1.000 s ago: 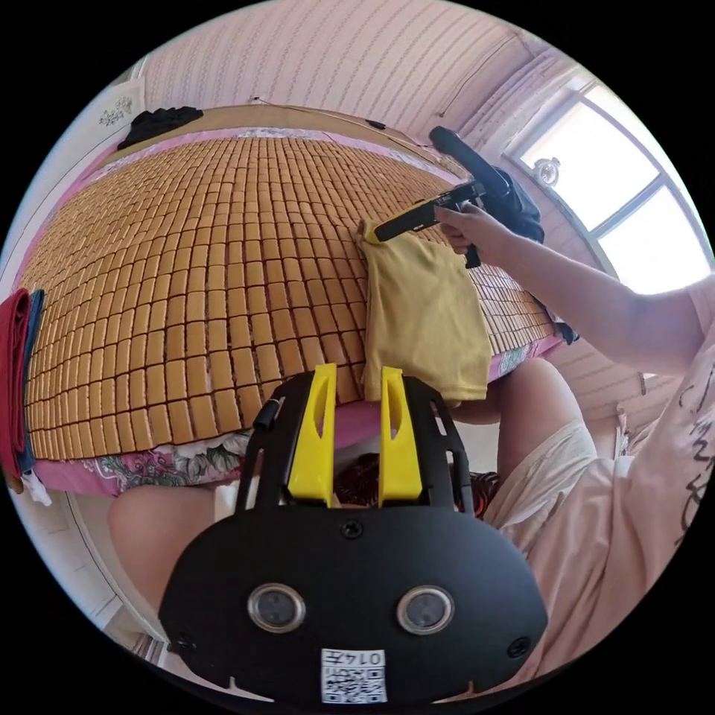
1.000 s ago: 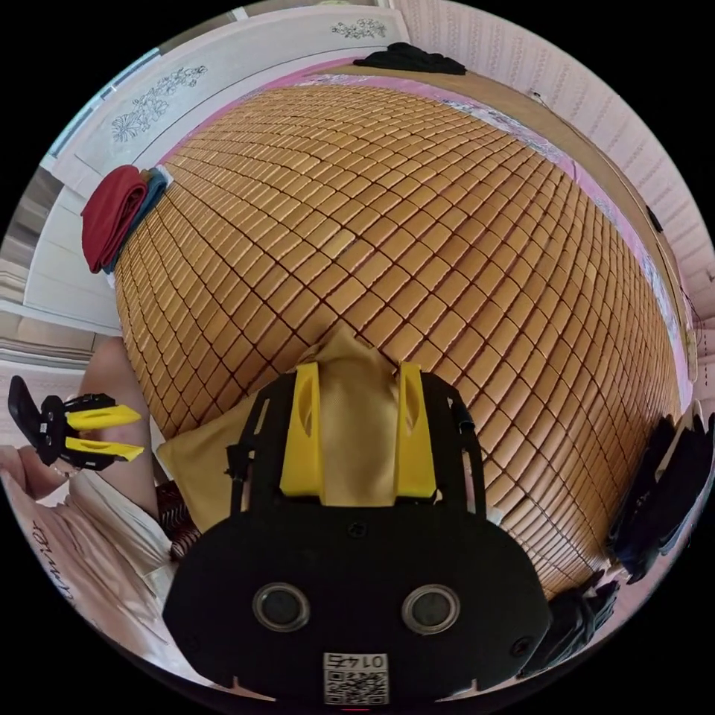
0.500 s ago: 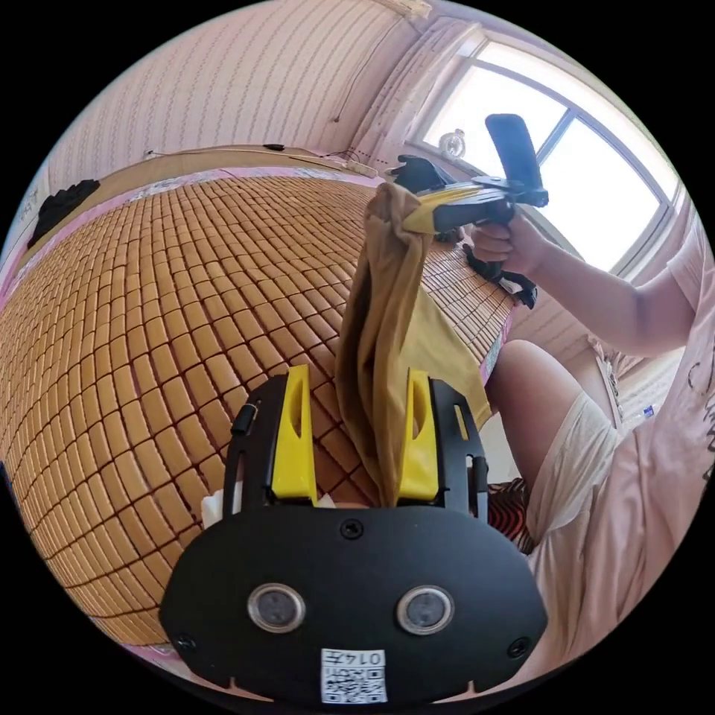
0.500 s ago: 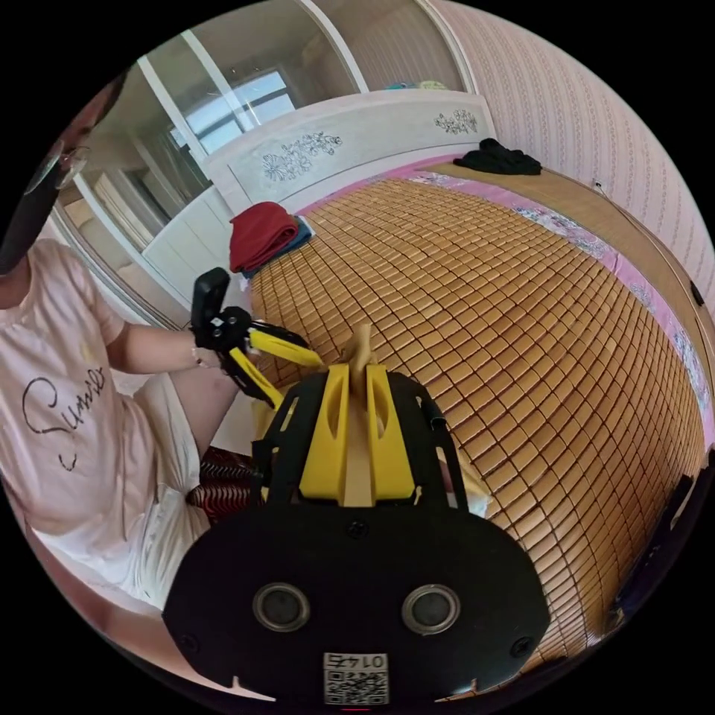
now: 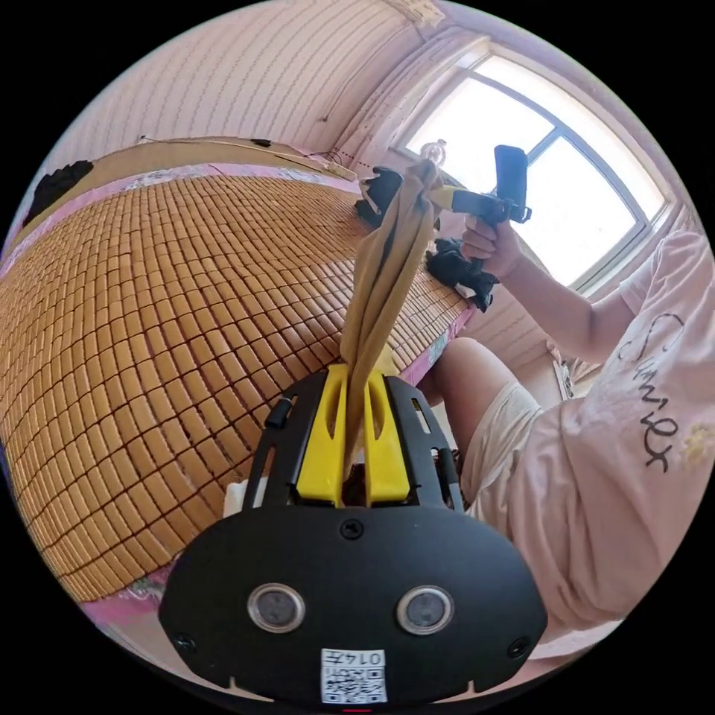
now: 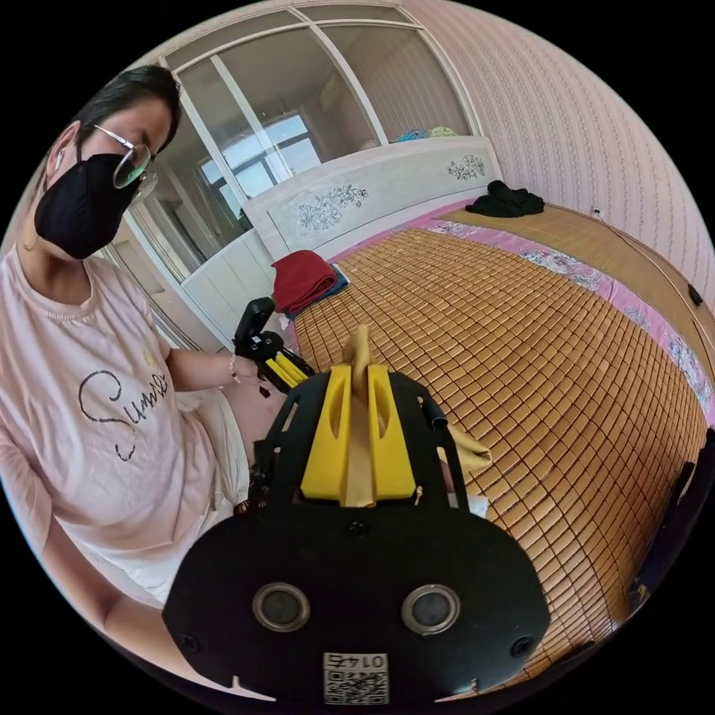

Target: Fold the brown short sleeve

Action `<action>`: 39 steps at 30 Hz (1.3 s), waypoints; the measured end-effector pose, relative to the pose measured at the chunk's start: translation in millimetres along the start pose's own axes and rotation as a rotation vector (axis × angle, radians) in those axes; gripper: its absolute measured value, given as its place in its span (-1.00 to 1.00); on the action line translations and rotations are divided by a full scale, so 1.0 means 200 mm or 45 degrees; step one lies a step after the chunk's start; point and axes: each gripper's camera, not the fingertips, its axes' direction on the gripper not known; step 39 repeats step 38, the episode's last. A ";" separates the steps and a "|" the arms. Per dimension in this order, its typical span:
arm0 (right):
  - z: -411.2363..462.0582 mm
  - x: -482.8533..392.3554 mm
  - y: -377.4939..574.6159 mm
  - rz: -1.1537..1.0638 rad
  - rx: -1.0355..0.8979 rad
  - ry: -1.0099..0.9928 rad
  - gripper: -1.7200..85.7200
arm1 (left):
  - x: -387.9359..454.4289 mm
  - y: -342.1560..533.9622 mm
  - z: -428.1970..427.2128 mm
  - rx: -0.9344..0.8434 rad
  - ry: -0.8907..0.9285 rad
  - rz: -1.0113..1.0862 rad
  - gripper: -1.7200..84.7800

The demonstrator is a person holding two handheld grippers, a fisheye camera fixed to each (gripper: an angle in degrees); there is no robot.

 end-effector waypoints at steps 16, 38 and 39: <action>1.21 -0.61 -1.35 -0.375 0.075 -0.432 -0.89 | 0.03 0.51 -1.32 0.278 -0.968 -0.440 -0.87; 0.78 -0.23 0.30 0.634 -0.089 0.549 -0.91 | 0.42 1.00 -0.56 0.495 -1.078 -0.590 -0.82; 0.78 -0.23 0.30 0.634 -0.089 0.549 -0.91 | 0.42 1.00 -0.56 0.495 -1.078 -0.590 -0.82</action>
